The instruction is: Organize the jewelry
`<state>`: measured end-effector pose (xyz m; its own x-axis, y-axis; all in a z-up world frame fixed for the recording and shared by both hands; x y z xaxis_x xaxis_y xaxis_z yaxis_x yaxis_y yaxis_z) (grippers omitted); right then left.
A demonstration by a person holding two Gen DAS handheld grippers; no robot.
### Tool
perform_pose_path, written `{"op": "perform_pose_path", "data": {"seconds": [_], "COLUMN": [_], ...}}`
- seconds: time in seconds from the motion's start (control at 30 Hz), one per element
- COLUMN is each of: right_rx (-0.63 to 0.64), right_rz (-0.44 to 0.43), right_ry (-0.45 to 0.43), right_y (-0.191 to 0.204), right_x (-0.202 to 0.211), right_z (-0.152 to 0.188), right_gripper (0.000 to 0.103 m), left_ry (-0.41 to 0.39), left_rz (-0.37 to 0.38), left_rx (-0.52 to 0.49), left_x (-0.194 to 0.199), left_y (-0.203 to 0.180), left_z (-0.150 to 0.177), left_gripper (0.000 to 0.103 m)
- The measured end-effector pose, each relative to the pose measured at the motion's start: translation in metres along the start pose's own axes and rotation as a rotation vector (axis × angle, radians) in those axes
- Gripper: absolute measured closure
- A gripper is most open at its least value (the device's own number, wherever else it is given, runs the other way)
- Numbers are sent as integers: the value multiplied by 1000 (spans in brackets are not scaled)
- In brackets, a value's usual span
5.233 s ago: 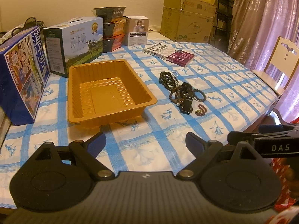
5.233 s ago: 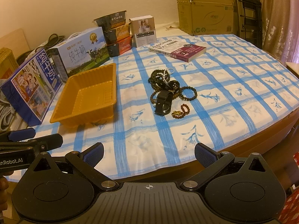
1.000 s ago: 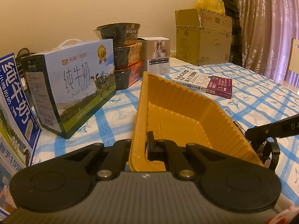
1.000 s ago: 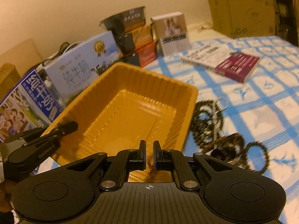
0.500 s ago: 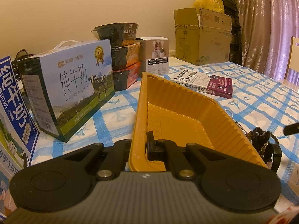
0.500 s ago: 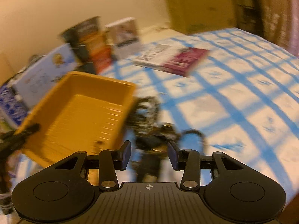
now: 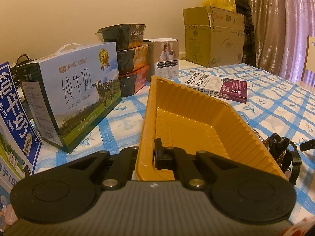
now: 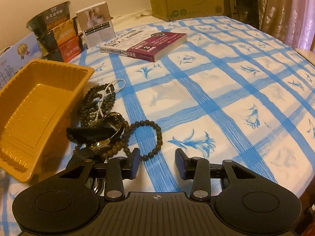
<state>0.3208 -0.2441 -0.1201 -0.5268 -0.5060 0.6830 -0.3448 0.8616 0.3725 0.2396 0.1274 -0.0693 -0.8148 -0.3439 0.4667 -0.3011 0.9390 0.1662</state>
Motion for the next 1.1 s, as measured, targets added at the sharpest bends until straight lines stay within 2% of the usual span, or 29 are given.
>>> {"op": "perform_pose_path", "data": {"seconds": [0.23,0.3,0.37,0.53,0.67,0.8,0.93,1.1], "right_rx": [-21,-19,7,21,21,55,92,90], "right_rz": [49,61,79,84,70,22,-82,-239], "right_ry": [7,20,26,20,-25,-92,-149,-145], "right_y": [-8,-10,-9,-8,2,26,60,102], "right_x": [-27,-33,-36,-35,-18,3,19,12], "right_z": [-11,-13,-13,-13,-22,-43,-64,-73], "right_gripper": [74,82,95,97,97,97,97,97], "left_ry": [-2,-4,-7,-2,-5,-11,-15,-17], "left_rz": [-11,-14,-17,-28,-27,-23,-19,-13], "left_rx": [6,8,12,19,24,20,22,22], "left_x": [-4,-5,-6,-7,-8,-11,-13,-15], "left_y": [-3,-3,-1,5,6,6,8,8], "left_z": [-1,-2,-3,-2,-2,-4,-6,-7], "left_gripper": [99,99,99,99,99,99,99,99]}}
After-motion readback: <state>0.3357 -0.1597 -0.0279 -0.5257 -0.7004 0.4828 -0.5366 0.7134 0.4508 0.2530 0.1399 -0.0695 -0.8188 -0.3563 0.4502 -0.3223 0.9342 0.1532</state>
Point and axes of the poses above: each gripper's, at about its wrist camera, not at the fingertips, and x roughly against the way its jaws point, y to its left, z to its underside, the point moved 1 cm from there along -x, roughly the way its jaws point, and after that the axes turned 14 degrees about -z, right-handed, at the moved point
